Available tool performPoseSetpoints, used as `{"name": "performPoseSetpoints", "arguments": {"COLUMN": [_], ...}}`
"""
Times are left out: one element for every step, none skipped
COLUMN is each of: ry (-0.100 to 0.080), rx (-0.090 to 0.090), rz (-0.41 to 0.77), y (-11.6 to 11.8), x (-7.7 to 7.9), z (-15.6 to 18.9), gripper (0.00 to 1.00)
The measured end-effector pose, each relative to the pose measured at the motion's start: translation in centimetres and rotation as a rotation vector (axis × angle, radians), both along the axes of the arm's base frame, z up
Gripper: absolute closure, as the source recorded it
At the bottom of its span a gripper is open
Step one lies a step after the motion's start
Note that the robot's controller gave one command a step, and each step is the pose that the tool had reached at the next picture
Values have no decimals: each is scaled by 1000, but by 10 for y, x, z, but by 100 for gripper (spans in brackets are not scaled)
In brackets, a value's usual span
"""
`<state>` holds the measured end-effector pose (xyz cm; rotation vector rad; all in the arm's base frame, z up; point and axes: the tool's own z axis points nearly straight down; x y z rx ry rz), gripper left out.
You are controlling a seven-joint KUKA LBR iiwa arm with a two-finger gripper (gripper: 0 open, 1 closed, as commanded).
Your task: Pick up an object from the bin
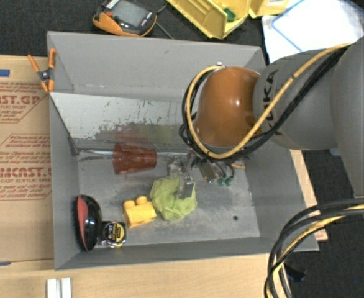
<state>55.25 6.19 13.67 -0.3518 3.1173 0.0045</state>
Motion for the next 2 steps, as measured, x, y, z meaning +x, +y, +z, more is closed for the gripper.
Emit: {"name": "performPoseSetpoints", "arguments": {"ry": [0, 1], "rx": [0, -1], "rz": [0, -25], "y": [0, 6], "x": [0, -2], "z": [0, 134], "gripper": [100, 100]}}
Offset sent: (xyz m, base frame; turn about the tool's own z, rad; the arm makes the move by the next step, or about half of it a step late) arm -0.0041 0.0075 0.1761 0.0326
